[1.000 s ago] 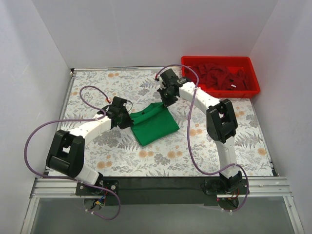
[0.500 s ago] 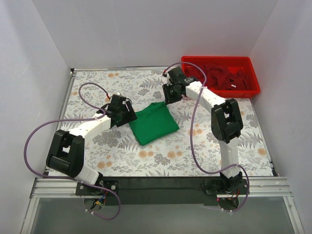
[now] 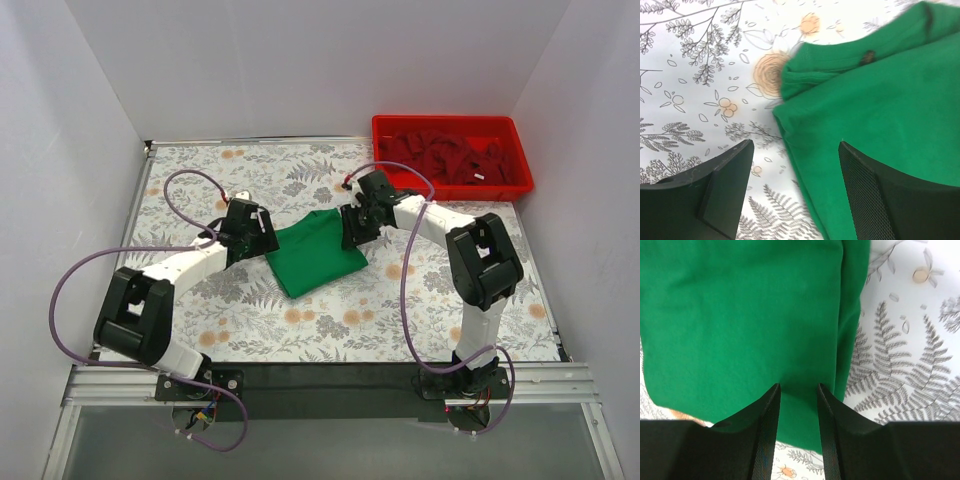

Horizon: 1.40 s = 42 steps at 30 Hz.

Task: Fold and stack the t-shirts
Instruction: Fold the tshirt

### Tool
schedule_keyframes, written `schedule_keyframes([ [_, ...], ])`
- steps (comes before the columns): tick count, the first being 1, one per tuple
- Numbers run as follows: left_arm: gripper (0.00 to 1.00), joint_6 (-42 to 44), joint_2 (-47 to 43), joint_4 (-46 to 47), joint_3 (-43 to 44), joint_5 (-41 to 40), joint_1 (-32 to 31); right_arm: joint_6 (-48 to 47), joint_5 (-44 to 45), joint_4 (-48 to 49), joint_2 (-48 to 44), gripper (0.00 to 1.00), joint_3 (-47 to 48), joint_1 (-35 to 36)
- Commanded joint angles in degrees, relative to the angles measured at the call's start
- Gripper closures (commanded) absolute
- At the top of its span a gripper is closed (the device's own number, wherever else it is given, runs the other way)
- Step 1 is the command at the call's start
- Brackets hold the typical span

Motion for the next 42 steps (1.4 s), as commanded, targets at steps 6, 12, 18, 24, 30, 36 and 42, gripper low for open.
schedule_keyframes([
  [6,0.37,6.56,7.13,2.70,4.63,-1.70,0.45,-1.50,-2.37,5.67,-6.35,0.63,-2.77,-1.54],
  [12,0.40,9.81,6.87,3.84,4.11,0.68,0.45,-10.27,-6.76,6.29,-1.28,0.55,6.27,-4.09],
  [18,0.47,11.66,7.40,4.28,4.28,2.87,0.53,-17.67,-11.24,6.11,7.07,0.50,16.91,-4.70],
  [24,0.57,13.68,8.10,3.94,5.25,3.40,0.53,-22.77,-17.84,4.62,12.97,0.50,22.28,-5.06],
  [30,0.63,15.00,9.33,3.14,6.83,3.67,0.44,-24.97,-20.39,4.09,16.76,0.50,23.86,-5.06],
  [36,0.64,15.97,10.91,2.62,7.71,4.28,0.53,-26.20,-20.21,3.82,17.99,0.51,24.13,-5.15],
  [42,0.75,16.14,11.18,2.62,7.62,3.93,0.53,-26.29,-21.88,3.74,18.00,0.72,24.22,-5.41],
])
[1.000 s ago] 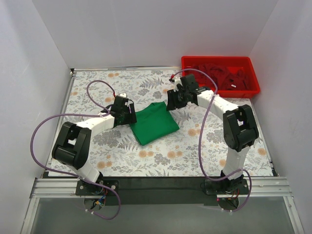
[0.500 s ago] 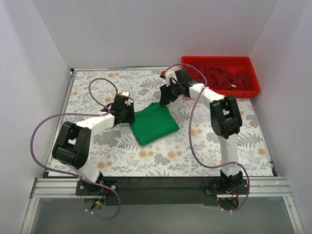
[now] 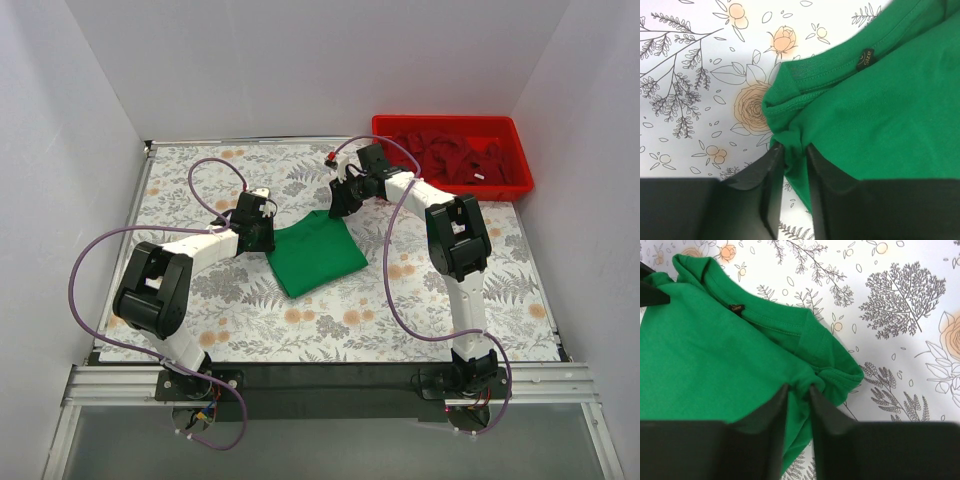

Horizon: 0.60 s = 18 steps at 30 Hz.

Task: Fold and stack the t-shirts
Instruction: Fold the tshirt

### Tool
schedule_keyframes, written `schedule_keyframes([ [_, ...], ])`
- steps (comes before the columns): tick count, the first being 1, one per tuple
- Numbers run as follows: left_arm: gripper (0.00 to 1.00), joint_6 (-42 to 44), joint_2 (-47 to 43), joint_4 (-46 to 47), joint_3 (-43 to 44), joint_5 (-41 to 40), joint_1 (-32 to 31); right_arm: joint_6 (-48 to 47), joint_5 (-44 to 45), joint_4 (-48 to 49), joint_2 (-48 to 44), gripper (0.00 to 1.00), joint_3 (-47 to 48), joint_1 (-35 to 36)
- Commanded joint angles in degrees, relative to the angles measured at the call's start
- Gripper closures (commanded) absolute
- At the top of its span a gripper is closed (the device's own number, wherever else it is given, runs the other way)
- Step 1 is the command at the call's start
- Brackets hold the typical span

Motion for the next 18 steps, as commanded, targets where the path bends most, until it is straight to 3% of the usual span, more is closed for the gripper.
schedule_keyframes([
  [1,0.78,1.02,-0.67,0.30,1.75,0.06,0.18,-0.98,-2.87,0.52,-0.24,0.79,2.25,-0.38],
  [2,0.83,1.02,-0.84,0.30,1.83,-0.03,0.18,-0.89,-2.96,0.44,-0.58,0.89,2.25,-0.38],
  [4,0.93,1.19,-1.11,0.30,1.66,0.15,0.27,-0.81,-3.40,0.44,-0.94,0.99,1.90,-0.56],
  [5,1.00,1.37,-1.46,0.39,1.66,0.24,0.18,-0.80,-3.40,0.52,-1.63,0.99,1.38,-0.56],
  [18,1.00,3.21,-9.46,5.48,-1.07,2.78,0.18,-0.19,0.55,2.80,-11.39,0.99,-6.09,-1.26],
])
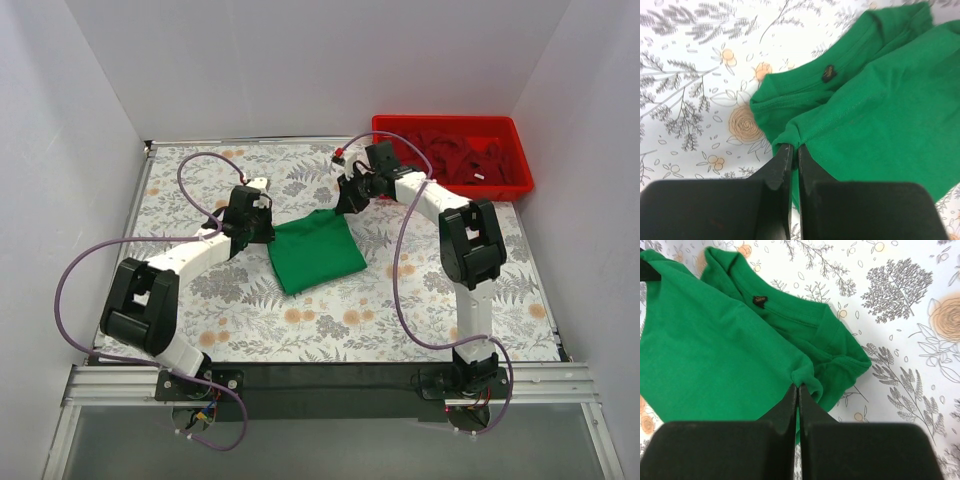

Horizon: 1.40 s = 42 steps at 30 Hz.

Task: Fold and stack the t-shirts
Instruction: Fold the tshirt

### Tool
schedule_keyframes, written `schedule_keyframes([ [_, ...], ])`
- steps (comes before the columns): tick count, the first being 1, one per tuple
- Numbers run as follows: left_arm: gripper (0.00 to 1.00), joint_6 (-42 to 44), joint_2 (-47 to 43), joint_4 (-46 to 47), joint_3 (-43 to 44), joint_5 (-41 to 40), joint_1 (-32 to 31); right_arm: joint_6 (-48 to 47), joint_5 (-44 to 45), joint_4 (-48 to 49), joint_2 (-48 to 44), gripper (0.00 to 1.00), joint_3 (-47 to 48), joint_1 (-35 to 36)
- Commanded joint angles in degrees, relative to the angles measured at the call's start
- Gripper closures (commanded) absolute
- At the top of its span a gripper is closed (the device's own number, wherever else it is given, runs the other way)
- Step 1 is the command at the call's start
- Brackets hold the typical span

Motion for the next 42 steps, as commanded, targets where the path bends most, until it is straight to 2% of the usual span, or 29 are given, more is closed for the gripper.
schedule_keyframes([
  [1,1.00,1.53,-3.62,3.10,-0.61,0.73,0.27,0.40,0.90,2.83,-5.49,0.99,-1.77,-0.50],
  [7,1.00,1.36,-3.10,4.68,-1.05,2.14,0.18,1.28,2.93,5.29,-8.49,0.99,-5.20,-0.85],
  [18,1.00,-1.01,1.56,6.53,-2.28,-3.22,0.18,1.90,3.90,5.47,-3.13,0.99,-3.10,-1.11],
  [22,0.99,-2.68,2.44,6.71,-2.72,-7.51,0.18,3.39,4.07,5.47,-1.55,0.86,-1.16,-1.20],
  [24,0.89,-3.65,2.62,6.71,-2.19,-8.75,0.27,4.96,4.68,5.38,-1.37,0.79,-0.38,-1.20],
  [25,0.75,-4.18,2.36,6.45,-2.02,-9.20,0.27,5.67,5.47,5.29,-1.63,0.76,-0.28,-1.20],
  [26,0.68,-4.53,2.09,6.18,-1.75,-9.98,0.18,6.46,6.09,5.47,-2.41,0.73,-0.37,-1.20],
  [28,0.46,-5.58,0.69,6.09,-0.96,-10.25,0.27,9.18,7.93,5.56,-4.26,0.70,-0.63,-1.11],
  [29,0.30,-5.76,0.07,5.83,-0.53,-9.82,0.18,9.80,7.68,6.34,-4.96,0.69,-0.89,-1.11],
  [30,0.25,-6.11,-0.45,5.57,0.09,-9.38,0.18,10.50,6.46,6.96,-5.67,0.68,-1.42,-1.11],
  [32,0.23,-7.34,-2.29,4.69,0.53,-8.68,0.18,13.14,4.61,8.80,-7.25,0.66,-3.09,-1.03],
  [35,0.28,-9.97,-4.23,4.33,0.18,-6.83,0.09,18.93,-1.01,12.23,-6.73,0.65,-3.97,-0.85],
  [36,0.39,-10.59,-4.24,4.42,0.10,-5.00,0.01,19.99,-3.64,13.89,-6.29,0.65,-3.97,-0.85],
  [38,0.51,-12.08,-3.71,4.33,0.71,-3.06,0.01,23.40,-5.50,15.83,-4.37,0.65,-4.06,-0.76],
  [39,0.62,-12.61,-2.23,4.51,1.14,-1.57,0.01,24.56,-6.64,17.67,-3.66,0.65,-3.97,-0.85],
  [42,0.75,-13.93,1.89,5.30,2.73,-0.76,0.09,27.82,-7.96,18.74,0.38,0.65,-2.05,-0.85],
])
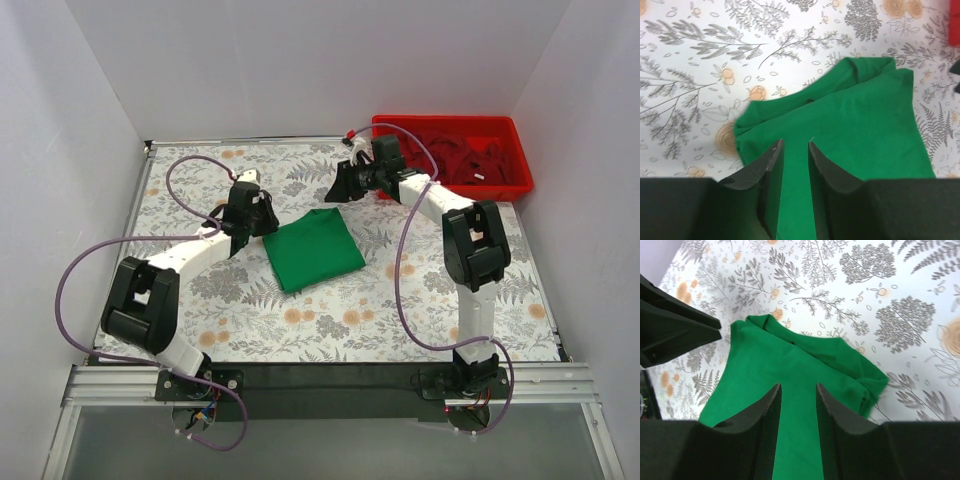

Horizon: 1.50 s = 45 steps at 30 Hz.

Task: Fold and stack the t-shirts
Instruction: Fold the tshirt, then neatly place the folded tshirt to the corner

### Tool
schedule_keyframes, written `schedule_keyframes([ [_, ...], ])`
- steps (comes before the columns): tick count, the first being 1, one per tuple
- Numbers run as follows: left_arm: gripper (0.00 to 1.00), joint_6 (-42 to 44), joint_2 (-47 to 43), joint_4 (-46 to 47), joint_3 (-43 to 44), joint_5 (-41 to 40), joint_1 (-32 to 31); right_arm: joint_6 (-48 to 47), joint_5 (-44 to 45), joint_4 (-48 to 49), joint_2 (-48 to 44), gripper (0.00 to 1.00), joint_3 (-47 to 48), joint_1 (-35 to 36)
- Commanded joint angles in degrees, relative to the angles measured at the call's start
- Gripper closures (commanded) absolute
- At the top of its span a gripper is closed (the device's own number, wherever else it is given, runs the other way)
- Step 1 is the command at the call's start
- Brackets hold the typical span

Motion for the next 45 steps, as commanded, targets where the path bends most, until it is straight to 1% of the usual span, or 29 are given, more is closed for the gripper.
schedule_keyframes([
  [1,0.79,-2.48,3.72,1.58,2.82,2.21,0.27,6.53,-4.91,5.69,5.82,0.65,2.13,0.09],
  [3,0.81,-3.44,5.84,2.38,3.70,2.56,1.14,8.72,-5.44,7.10,7.86,0.65,2.93,-0.26],
  [4,0.82,-3.97,8.37,3.16,3.96,3.34,1.58,9.43,-5.44,8.06,9.52,0.65,2.93,-0.43],
  [6,0.82,-5.46,10.67,3.52,4.40,3.97,3.43,11.62,-5.96,10.43,11.20,0.65,3.02,-1.40],
  [8,0.83,-6.26,13.57,4.23,4.32,6.68,5.35,12.86,-6.14,12.19,13.40,0.65,3.10,-2.37],
  [10,0.82,-6.44,16.55,4.23,4.31,7.48,6.33,13.22,-5.62,12.20,15.32,0.65,3.98,-3.16],
  [14,0.81,-5.04,19.20,3.97,5.19,8.36,7.13,13.74,-5.09,12.11,15.43,0.66,4.25,-3.95],
  [16,0.79,-4.16,18.51,3.00,5.80,8.27,7.21,13.83,-5.44,12.11,12.98,0.65,3.90,-4.04],
  [17,0.78,-3.98,17.72,2.74,5.98,8.36,7.13,13.92,-5.53,12.03,11.92,0.65,3.11,-3.95],
  [19,0.72,-3.45,14.03,1.42,6.25,8.27,7.13,14.36,-5.79,12.11,7.81,0.64,1.62,-4.04],
  [20,0.69,-3.45,10.80,0.72,6.51,8.27,7.04,14.62,-6.40,12.11,6.30,0.64,-0.48,-3.95],
  [21,0.62,-3.63,9.20,-0.94,6.60,8.19,6.95,14.97,-6.67,12.11,4.63,0.64,-1.80,-3.87],
  [23,0.55,-4.15,5.42,-2.71,6.34,8.62,5.90,15.67,-7.72,12.20,-0.12,0.64,-4.88,-3.34],
  [24,0.53,-4.42,1.49,-4.46,5.90,8.80,5.11,15.85,-8.94,12.20,-1.70,0.64,-8.11,-2.81],
  [25,0.50,-5.03,-0.64,-5.34,5.37,8.89,4.15,15.85,-9.39,12.29,-4.85,0.64,-10.23,-1.85],
  [26,0.49,-6.43,-2.49,-6.31,3.98,8.80,2.14,15.94,-9.83,12.29,-6.53,0.64,-12.17,-1.23],
  [27,0.49,-7.31,-4.68,-8.15,3.01,8.63,0.72,16.29,-10.36,12.29,-8.20,0.64,-16.10,-0.62],
  [28,0.48,-8.19,-8.27,-8.95,2.13,8.62,-0.51,16.64,-10.80,12.38,-10.83,0.64,-17.97,0.69],
  [29,0.49,-9.07,-10.13,-9.57,-0.23,8.45,-3.22,17.17,-11.50,12.64,-11.99,0.64,-19.64,1.49],
  [31,0.51,-12.93,-14.17,-10.54,-3.14,8.97,-5.69,18.05,-12.12,13.08,-14.18,0.64,-23.87,4.03],
  [32,0.54,-14.60,-14.80,-10.36,-4.55,10.11,-8.32,18.23,-12.47,14.39,-14.54,0.64,-25.18,5.09],
  [34,0.59,-17.77,-15.16,-10.01,-8.51,10.12,-10.36,19.80,-13.43,16.58,-14.46,0.64,-28.34,7.55],
  [35,0.64,-18.65,-14.73,-9.84,-9.56,10.21,-11.58,20.24,-14.05,18.60,-14.02,0.64,-29.14,8.26],
  [37,0.68,-20.41,-13.50,-7.91,-12.55,10.56,-12.03,20.69,-14.32,20.11,-11.65,0.64,-30.29,9.75],
  [38,0.72,-20.59,-11.84,-7.12,-13.52,9.86,-12.21,20.69,-14.66,20.81,-10.52,0.64,-30.55,10.11],
  [40,0.76,-21.12,-9.90,-5.88,-15.27,8.02,-12.30,20.78,-14.76,23.01,-6.92,0.65,-31.08,10.29],
  [42,0.81,-21.21,-6.74,-5.88,-15.81,5.39,-12.21,20.34,-14.84,24.41,-3.32,0.65,-31.70,10.20],
  [45,0.88,-21.91,-2.79,-6.93,-16.95,4.76,-12.12,19.28,-14.58,24.94,-1.02,0.66,-32.58,9.76],
])
